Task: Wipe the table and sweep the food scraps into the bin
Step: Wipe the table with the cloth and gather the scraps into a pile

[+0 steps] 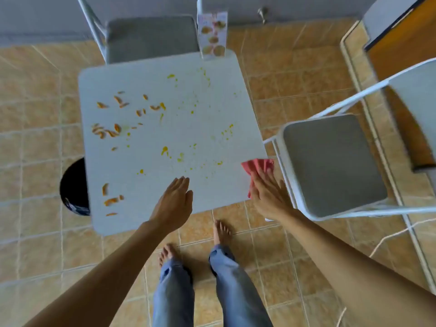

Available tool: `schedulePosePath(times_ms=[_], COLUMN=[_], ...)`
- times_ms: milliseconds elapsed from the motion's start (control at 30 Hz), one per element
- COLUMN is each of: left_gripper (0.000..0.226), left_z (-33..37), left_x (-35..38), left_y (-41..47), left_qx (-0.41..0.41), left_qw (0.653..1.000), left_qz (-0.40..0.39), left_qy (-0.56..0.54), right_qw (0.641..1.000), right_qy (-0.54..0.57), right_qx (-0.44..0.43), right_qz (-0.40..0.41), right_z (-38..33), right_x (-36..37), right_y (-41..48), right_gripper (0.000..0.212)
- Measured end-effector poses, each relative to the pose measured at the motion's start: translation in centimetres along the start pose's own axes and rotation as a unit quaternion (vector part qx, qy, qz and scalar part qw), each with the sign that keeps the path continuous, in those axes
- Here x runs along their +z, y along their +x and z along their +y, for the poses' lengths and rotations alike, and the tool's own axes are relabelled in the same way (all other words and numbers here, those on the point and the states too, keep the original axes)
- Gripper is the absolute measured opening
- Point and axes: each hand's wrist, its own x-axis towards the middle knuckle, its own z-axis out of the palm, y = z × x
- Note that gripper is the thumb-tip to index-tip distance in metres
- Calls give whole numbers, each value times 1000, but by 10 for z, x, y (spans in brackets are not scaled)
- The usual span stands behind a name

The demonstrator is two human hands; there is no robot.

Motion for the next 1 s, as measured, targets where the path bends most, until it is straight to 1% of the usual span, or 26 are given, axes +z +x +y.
schedulePosePath(times_ms=[33, 100, 133, 200, 267, 300, 333, 400, 433, 467, 500, 533, 567, 600, 633, 667, 700, 733, 767, 800, 833, 867, 900, 933, 967, 1000], left_gripper=[53, 53, 53, 53, 54, 55, 56, 55, 55, 55, 56, 56, 56, 56, 56, 55, 55, 55, 55, 55, 55, 55, 55, 55, 56, 56], left_z=[-4, -14, -15, -22, -32, -37, -43, -53, -59, -64, -68, -71, -73, -73, -73, -73, -72, -71, -70, -70, -69, -68, -68, -69, -67, -67], left_x=[10, 28, 36, 49, 58, 64, 71, 86, 94, 101, 108, 114, 118, 121, 124, 126, 127, 128, 128, 128, 128, 128, 127, 125, 125, 125], left_y=[9, 27, 34, 50, 61, 64, 66, 67, 69, 70, 71, 72, 73, 75, 76, 77, 78, 78, 78, 77, 77, 77, 77, 77, 78, 79], left_qx=[-6, -22, -33, -74, -125, -140, -146, -124, -111, -100, -94, -95, -96, -99, -103, -106, -109, -111, -112, -112, -111, -108, -109, -110, -109, -110], left_qw=[1000, 998, 997, 990, 978, 975, 973, 973, 973, 971, 969, 968, 965, 962, 959, 955, 952, 951, 950, 950, 951, 952, 952, 952, 952, 950], left_qz=[17, 49, 61, 109, 153, 165, 173, 193, 204, 215, 225, 232, 241, 249, 259, 270, 279, 283, 284, 284, 285, 283, 282, 282, 282, 286], left_qy=[-5, -23, -30, -53, -62, -56, -45, -17, -2, 12, 25, 31, 40, 46, 51, 55, 60, 60, 57, 55, 53, 52, 52, 52, 55, 55], right_qw=[1000, 1000, 999, 990, 980, 973, 957, 900, 877, 864, 867, 882, 902, 924, 936, 938, 938, 939, 937, 913, 872, 832, 809, 812, 841, 881], right_qy=[-3, -13, -30, -89, -112, -125, -152, -211, -230, -244, -244, -224, -193, -151, -109, -71, -45, -41, -69, -118, -166, -201, -224, -233, -222, -186], right_qx=[2, -3, -22, -78, -114, -149, -214, -366, -410, -426, -417, -385, -333, -262, -184, -114, -70, -84, -167, -293, -413, -493, -526, -517, -465, -383], right_qz=[16, 21, 26, 72, 116, 123, 123, 111, 106, 109, 124, 155, 194, 233, 279, 318, 336, 330, 298, 256, 202, 154, 134, 140, 167, 206], right_z=[8, 26, 35, 44, 44, 43, 41, 36, 35, 34, 33, 31, 28, 20, 7, -10, -29, -46, -54, -56, -53, -44, -37, -30, -24, -24], right_x=[6, 20, 26, 46, 57, 59, 59, 42, 30, 20, 14, 11, 12, 14, 21, 29, 36, 42, 49, 55, 51, 39, 27, 18, 11, 6], right_y=[9, 31, 39, 55, 68, 76, 86, 108, 125, 142, 159, 174, 187, 195, 200, 202, 200, 195, 189, 183, 178, 180, 190, 203, 214, 224], right_gripper=[57, 56, 57, 61, 61, 59, 58, 55, 53, 53, 53, 52, 52, 52, 52, 52, 53, 54, 55, 55, 56, 57, 57, 56, 55, 54])
